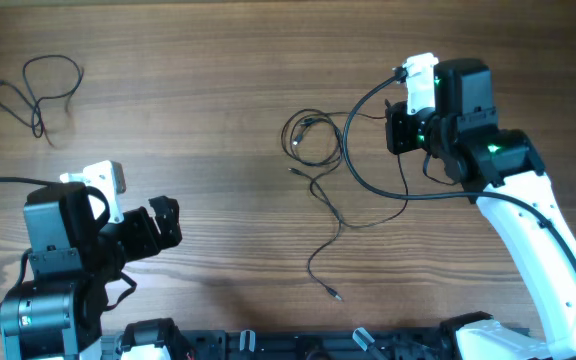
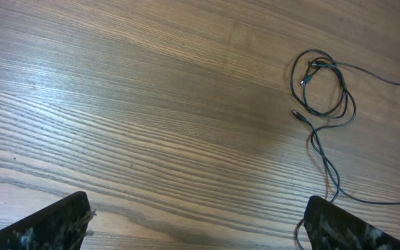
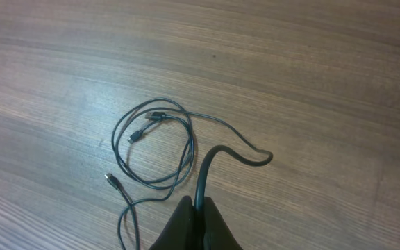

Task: Untangle cables
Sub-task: 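Swing the right gripper to the right, stretching the held cable, then bring the right gripper back over the remaining cables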

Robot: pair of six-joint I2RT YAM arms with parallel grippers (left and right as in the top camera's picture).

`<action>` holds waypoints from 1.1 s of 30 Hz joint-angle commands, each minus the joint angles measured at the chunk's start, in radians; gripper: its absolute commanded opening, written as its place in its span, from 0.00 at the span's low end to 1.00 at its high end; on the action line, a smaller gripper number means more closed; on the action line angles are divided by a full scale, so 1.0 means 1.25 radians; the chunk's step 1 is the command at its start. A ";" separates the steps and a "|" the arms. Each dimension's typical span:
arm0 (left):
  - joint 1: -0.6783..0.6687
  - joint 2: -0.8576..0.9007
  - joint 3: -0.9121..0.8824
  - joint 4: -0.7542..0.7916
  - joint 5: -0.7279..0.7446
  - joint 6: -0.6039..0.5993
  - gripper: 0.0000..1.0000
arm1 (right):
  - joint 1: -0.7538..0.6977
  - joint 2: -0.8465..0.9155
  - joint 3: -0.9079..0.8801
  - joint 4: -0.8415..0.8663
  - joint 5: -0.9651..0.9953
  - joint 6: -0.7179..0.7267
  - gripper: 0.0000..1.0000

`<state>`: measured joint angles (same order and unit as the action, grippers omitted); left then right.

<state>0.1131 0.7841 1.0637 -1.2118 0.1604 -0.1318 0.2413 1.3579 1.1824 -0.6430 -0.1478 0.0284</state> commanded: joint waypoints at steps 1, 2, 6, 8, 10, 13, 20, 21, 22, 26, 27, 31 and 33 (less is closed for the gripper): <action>0.002 -0.005 0.000 0.002 -0.007 0.010 1.00 | -0.001 -0.007 -0.002 0.036 0.007 0.020 0.04; 0.002 -0.005 0.000 0.002 -0.007 0.010 1.00 | -0.001 -0.019 -0.002 0.054 0.007 0.029 0.04; 0.002 -0.005 0.000 0.002 -0.007 0.010 1.00 | -0.001 -0.101 -0.002 0.166 -0.034 0.031 0.04; 0.002 -0.005 0.000 0.002 -0.007 0.010 1.00 | -0.001 -0.150 -0.002 0.250 -0.043 0.020 0.04; 0.002 -0.005 0.000 0.002 -0.007 0.010 1.00 | -0.001 -0.180 -0.002 0.316 -0.045 0.007 0.04; 0.002 -0.005 0.000 0.002 -0.007 0.010 1.00 | -0.001 -0.204 -0.002 0.432 -0.053 -0.002 0.04; 0.002 -0.005 0.000 0.002 -0.007 0.010 1.00 | -0.005 -0.205 -0.002 0.783 -0.056 0.000 0.04; 0.002 -0.005 0.000 0.002 -0.007 0.010 1.00 | -0.005 -0.205 -0.002 0.844 -0.052 -0.002 0.04; 0.002 -0.005 0.000 0.002 -0.007 0.010 1.00 | -0.005 -0.205 -0.002 0.894 -0.028 -0.002 0.04; 0.002 -0.005 0.000 0.002 -0.007 0.010 1.00 | -0.006 -0.205 -0.002 0.995 0.250 -0.003 0.04; 0.002 -0.005 0.000 0.002 -0.007 0.010 1.00 | -0.015 -0.204 -0.002 0.979 0.531 -0.011 0.04; 0.002 -0.005 0.000 0.002 -0.007 0.010 1.00 | -0.057 -0.199 -0.002 0.659 0.812 0.010 0.04; 0.002 -0.005 0.000 0.002 -0.007 0.010 1.00 | -0.056 -0.195 -0.002 0.311 0.706 0.181 0.04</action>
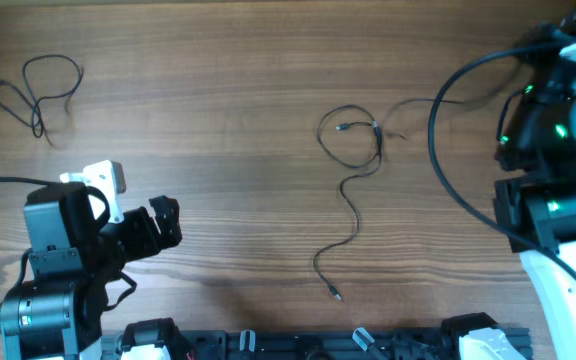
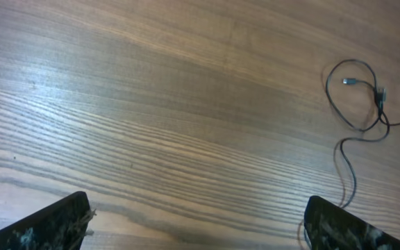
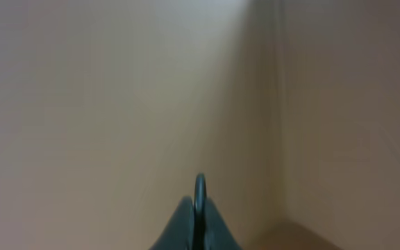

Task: Untangle cables
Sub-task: 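Bring the right gripper back over the remaining cables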

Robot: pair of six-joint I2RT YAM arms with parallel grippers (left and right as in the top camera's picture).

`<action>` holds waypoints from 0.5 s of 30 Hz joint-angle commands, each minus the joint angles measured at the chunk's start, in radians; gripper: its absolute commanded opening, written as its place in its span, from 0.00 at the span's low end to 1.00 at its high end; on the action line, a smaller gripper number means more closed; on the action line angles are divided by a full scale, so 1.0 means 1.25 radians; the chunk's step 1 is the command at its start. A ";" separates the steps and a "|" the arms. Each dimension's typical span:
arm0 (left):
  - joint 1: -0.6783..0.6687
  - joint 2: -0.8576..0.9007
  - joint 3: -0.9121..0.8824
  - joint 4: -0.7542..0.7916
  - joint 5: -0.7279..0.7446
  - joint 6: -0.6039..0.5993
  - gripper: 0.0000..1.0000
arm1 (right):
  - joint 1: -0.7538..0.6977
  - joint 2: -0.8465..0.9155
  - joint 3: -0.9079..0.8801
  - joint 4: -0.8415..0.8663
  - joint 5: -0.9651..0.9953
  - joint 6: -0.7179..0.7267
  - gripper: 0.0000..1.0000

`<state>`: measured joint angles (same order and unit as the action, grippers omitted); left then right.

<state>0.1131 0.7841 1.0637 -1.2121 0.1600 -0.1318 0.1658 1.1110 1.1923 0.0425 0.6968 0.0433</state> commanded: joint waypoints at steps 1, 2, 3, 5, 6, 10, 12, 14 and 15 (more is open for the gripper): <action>0.002 -0.005 0.000 0.002 -0.007 0.010 1.00 | 0.004 0.010 -0.010 -0.349 -0.011 0.240 0.04; 0.002 -0.005 0.000 0.002 -0.007 0.010 1.00 | 0.004 0.023 -0.010 -0.438 -0.037 0.301 0.04; 0.002 -0.005 0.000 0.002 -0.007 0.010 1.00 | 0.004 0.048 -0.013 -0.526 -0.058 0.372 0.04; 0.002 -0.005 0.000 0.002 -0.007 0.010 1.00 | 0.004 0.107 -0.021 -0.615 -0.110 0.448 0.04; 0.002 -0.005 0.000 0.002 -0.007 0.010 1.00 | 0.004 0.148 -0.021 -0.634 -0.162 0.444 0.04; 0.002 -0.005 0.000 0.003 -0.007 0.010 1.00 | 0.004 0.284 -0.021 -0.615 -0.415 0.334 0.04; 0.002 -0.005 0.000 0.002 -0.007 0.010 1.00 | 0.004 0.340 -0.021 -0.602 -0.501 0.273 0.04; 0.002 -0.005 0.000 0.002 -0.007 0.010 1.00 | 0.004 0.388 -0.021 -0.596 -0.573 0.248 0.04; 0.002 -0.005 0.000 0.002 -0.007 0.010 1.00 | 0.004 0.403 -0.021 -0.593 -0.612 0.218 0.04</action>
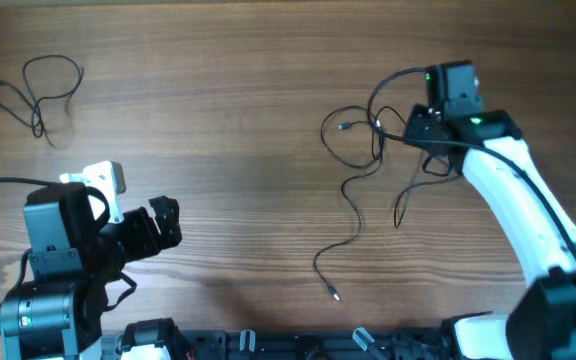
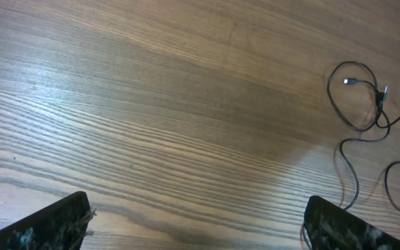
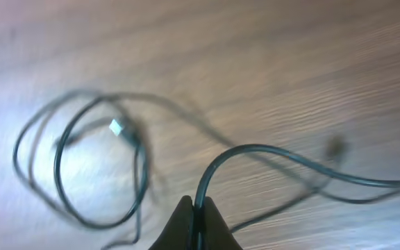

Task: Untangle cables
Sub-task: 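Bring the right gripper back over the remaining cables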

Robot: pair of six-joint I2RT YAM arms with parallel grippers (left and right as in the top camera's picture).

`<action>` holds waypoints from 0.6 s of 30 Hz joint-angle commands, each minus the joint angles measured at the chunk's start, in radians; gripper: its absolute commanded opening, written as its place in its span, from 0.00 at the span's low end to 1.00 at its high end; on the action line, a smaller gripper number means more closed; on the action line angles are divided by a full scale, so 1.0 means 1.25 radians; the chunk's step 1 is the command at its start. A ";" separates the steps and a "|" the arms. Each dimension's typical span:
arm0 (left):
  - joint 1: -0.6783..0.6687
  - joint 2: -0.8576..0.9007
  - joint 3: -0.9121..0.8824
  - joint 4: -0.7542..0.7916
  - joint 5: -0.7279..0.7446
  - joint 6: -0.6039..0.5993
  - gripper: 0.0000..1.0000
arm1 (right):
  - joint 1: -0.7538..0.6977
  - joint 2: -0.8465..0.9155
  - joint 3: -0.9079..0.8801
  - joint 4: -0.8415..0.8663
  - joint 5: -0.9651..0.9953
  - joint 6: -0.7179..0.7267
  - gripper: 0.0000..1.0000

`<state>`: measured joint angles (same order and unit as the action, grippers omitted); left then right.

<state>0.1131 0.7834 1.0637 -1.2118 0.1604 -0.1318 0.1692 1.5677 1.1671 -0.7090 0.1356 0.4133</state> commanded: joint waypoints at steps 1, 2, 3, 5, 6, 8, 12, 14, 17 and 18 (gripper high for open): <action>0.002 -0.004 0.000 0.002 -0.007 0.010 1.00 | 0.001 0.044 -0.001 0.012 -0.192 -0.100 0.04; 0.002 -0.004 0.000 0.002 -0.007 0.010 1.00 | 0.001 0.048 -0.001 0.016 -0.228 -0.127 0.05; 0.002 -0.004 0.000 0.002 -0.007 0.010 1.00 | 0.001 0.048 -0.001 0.017 -0.255 -0.147 0.06; 0.002 -0.004 0.000 0.002 -0.007 0.010 1.00 | 0.001 0.049 -0.001 0.021 -0.286 -0.167 0.09; 0.002 -0.004 0.000 0.002 -0.007 0.010 1.00 | 0.001 0.051 -0.001 0.022 -0.294 -0.167 0.09; 0.002 -0.004 0.000 0.002 -0.007 0.010 1.00 | 0.008 0.051 -0.005 0.029 -0.296 -0.203 0.08; 0.002 -0.004 0.000 0.002 -0.007 0.010 1.00 | 0.051 0.051 -0.050 0.116 -0.272 -0.268 0.17; 0.002 -0.004 0.000 0.002 -0.007 0.010 1.00 | 0.070 0.051 -0.067 0.153 -0.228 -0.269 0.29; 0.002 -0.004 0.000 0.002 -0.007 0.010 1.00 | 0.086 0.051 -0.078 0.188 -0.221 -0.331 0.45; 0.002 -0.004 0.000 0.002 -0.007 0.010 1.00 | 0.092 0.053 -0.082 0.197 -0.208 -0.356 0.51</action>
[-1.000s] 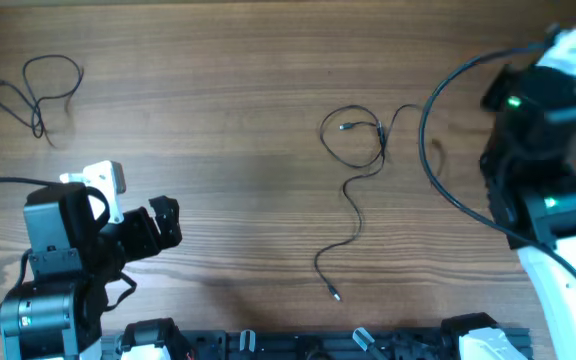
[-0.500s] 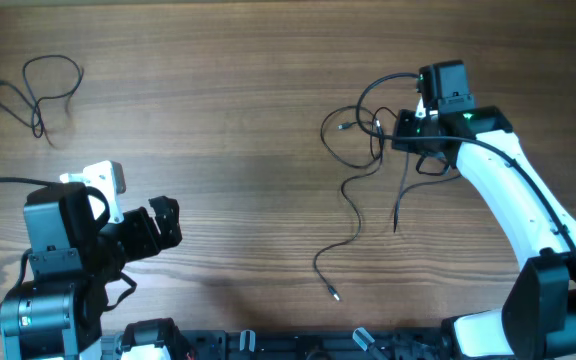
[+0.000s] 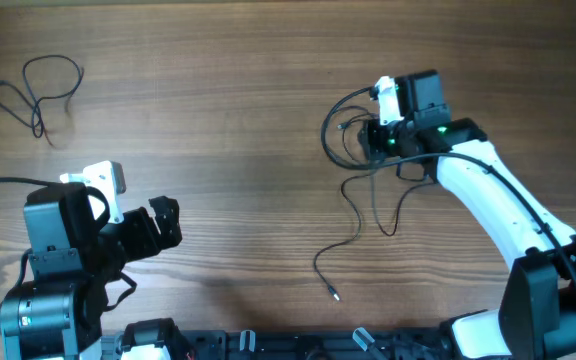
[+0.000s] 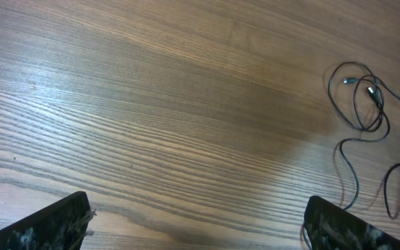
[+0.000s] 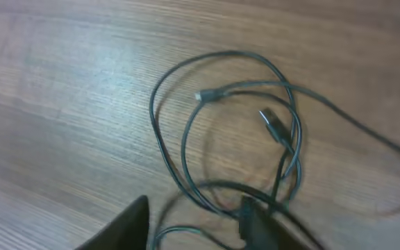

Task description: Untangle cables

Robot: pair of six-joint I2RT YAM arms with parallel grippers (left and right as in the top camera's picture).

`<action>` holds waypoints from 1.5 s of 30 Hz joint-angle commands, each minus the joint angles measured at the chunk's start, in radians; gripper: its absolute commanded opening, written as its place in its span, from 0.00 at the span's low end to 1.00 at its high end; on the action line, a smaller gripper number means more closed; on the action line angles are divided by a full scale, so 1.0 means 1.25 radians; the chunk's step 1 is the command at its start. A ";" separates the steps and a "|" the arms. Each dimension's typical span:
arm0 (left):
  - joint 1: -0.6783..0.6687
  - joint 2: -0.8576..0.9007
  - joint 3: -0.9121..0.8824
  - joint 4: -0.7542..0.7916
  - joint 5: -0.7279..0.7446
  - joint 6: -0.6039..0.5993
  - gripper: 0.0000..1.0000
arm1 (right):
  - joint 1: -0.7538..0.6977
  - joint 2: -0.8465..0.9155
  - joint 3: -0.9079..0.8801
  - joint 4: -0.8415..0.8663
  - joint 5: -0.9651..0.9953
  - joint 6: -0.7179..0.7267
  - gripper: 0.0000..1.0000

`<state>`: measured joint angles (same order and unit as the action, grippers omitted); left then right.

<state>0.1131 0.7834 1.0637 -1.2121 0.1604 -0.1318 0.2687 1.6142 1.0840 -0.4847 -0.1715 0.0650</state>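
A tangle of thin dark cables [image 3: 336, 140] lies right of the table's middle, looped into a coil [image 5: 176, 139] with two small plugs inside it; it also shows far off as the coil [image 4: 333, 104] in the left wrist view. One strand [image 3: 352, 215] trails toward the front edge. My right gripper [image 3: 373, 138] sits low at the coil's right side, open [image 5: 193, 229], with strands running between its fingers [image 5: 120, 226]. My left gripper [image 4: 196, 236] is open over bare wood at the front left, far from the tangle.
A separate small cable [image 3: 43, 85] lies looped at the far left corner. A loose loop [image 3: 388, 215] hangs out below the right arm [image 3: 488, 200]. The wooden table [image 3: 218, 120] stretches between both arms.
My right gripper was shut on a thicker dark cable just right of the coil. It now stands a little further left, at the coil, with its jaws open. The left arm is unchanged.
My right gripper first held a cable beside the coil, which lay nearer the middle. Then the arm was at the far right, camera off the table, and the coil lay further right. It then was back by the coil, still shut, and now is open.
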 commanded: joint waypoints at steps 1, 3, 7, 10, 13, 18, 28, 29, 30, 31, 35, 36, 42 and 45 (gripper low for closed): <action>0.002 -0.004 0.000 0.002 -0.007 0.010 1.00 | 0.013 0.019 -0.016 0.021 0.052 -0.081 0.52; 0.002 -0.004 0.000 0.002 -0.007 0.010 1.00 | 0.013 0.032 -0.020 0.024 0.063 -0.096 0.55; 0.002 -0.004 0.000 0.002 -0.007 0.010 1.00 | 0.013 0.093 -0.025 0.026 0.014 -0.094 0.56; 0.002 -0.004 0.000 0.002 -0.007 0.010 1.00 | 0.013 0.118 -0.025 0.039 -0.057 -0.094 0.59; 0.002 -0.004 0.000 0.002 -0.007 0.010 1.00 | 0.013 0.142 -0.025 0.050 -0.078 -0.187 0.61; 0.002 -0.004 0.000 0.002 -0.007 0.010 1.00 | 0.013 0.161 -0.025 0.049 -0.080 -0.347 0.85; 0.002 -0.004 0.000 0.002 -0.007 0.010 1.00 | 0.016 0.245 -0.025 0.186 -0.138 -0.217 0.49; 0.002 -0.004 0.000 0.003 -0.007 0.010 1.00 | 0.021 0.251 -0.025 0.190 -0.139 -0.217 0.49; 0.002 -0.004 0.000 0.002 -0.007 0.010 1.00 | 0.027 0.258 -0.025 0.193 -0.133 -0.217 0.45; 0.002 -0.004 0.000 0.002 -0.007 0.010 1.00 | 0.032 0.262 -0.025 0.193 -0.129 -0.217 0.42; 0.002 -0.004 0.000 0.003 -0.007 0.010 1.00 | 0.047 0.271 -0.023 0.207 -0.058 -0.192 0.04; 0.002 -0.004 0.000 0.002 -0.007 0.010 1.00 | 0.045 0.266 -0.016 0.211 -0.050 -0.171 0.04; 0.002 -0.004 0.000 0.003 -0.007 0.010 1.00 | 0.035 0.092 0.066 0.171 -0.053 -0.130 0.04; 0.002 -0.004 0.000 0.002 -0.007 0.010 1.00 | 0.035 -0.023 0.066 0.096 -0.052 -0.136 0.04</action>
<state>0.1131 0.7834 1.0637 -1.2110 0.1604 -0.1318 0.3172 1.7210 1.1370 -0.3088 -0.2424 -0.1154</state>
